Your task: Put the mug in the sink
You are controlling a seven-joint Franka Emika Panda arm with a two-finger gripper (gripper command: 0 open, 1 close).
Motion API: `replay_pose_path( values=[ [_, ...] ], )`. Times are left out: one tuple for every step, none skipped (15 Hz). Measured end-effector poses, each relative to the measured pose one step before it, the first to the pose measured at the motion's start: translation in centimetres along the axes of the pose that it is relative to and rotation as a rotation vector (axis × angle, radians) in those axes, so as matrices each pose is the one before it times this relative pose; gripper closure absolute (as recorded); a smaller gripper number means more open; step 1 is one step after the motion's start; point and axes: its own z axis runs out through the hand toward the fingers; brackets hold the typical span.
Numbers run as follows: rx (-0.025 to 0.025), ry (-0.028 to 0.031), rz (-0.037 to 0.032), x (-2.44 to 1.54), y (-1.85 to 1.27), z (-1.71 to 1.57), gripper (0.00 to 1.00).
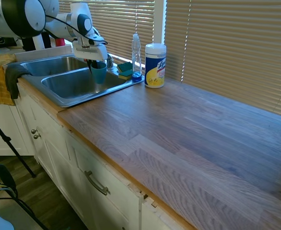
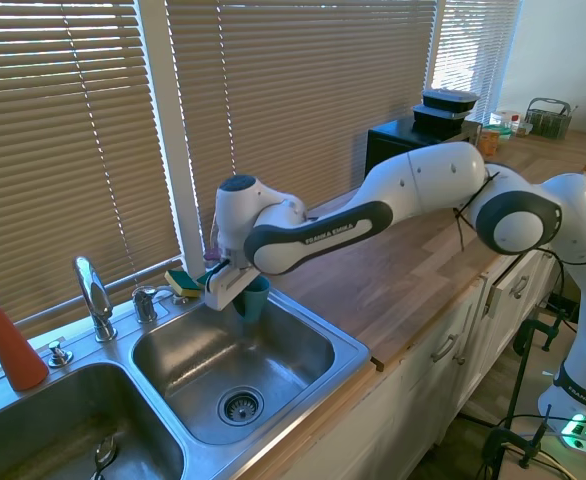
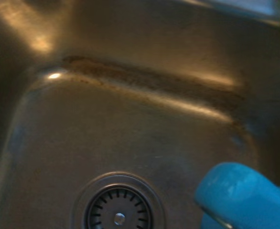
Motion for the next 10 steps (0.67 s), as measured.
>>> replay_pose_path(
  values=[
    [0.00401, -0.00522, 0.00027, -0.645, -0.929, 1.317, 1.00],
    [0.00198, -0.00397, 0.00079, -0.550, -0.800, 1.207, 1.00],
    [0.00727, 0.00022, 0.00932, -0.136, -1.246, 1.224, 1.00],
    [-0.00467, -0.00153, 0.00185, 0.048, -0.282, -0.184, 1.00],
    [-0.00050, -0.00149, 0.00632, -0.160, -0.352, 0.635, 1.00],
    [-0.00455, -0.00324, 0.01454, -0.416, -0.291, 1.548, 1.00],
    [-0.01064, -0.00550, 0.01428, -0.640, -0.199, 2.175, 1.00],
    [-0.01251, -0.00543, 0.01243, -0.575, -0.059, 2.274, 1.00],
    [-0.00966, -0.00316, 0.01518, -0.359, 0.012, 1.902, 1.00],
    [-0.00654, -0.00133, 0.01576, -0.076, 0.064, 1.537, 1.00]
  ],
)
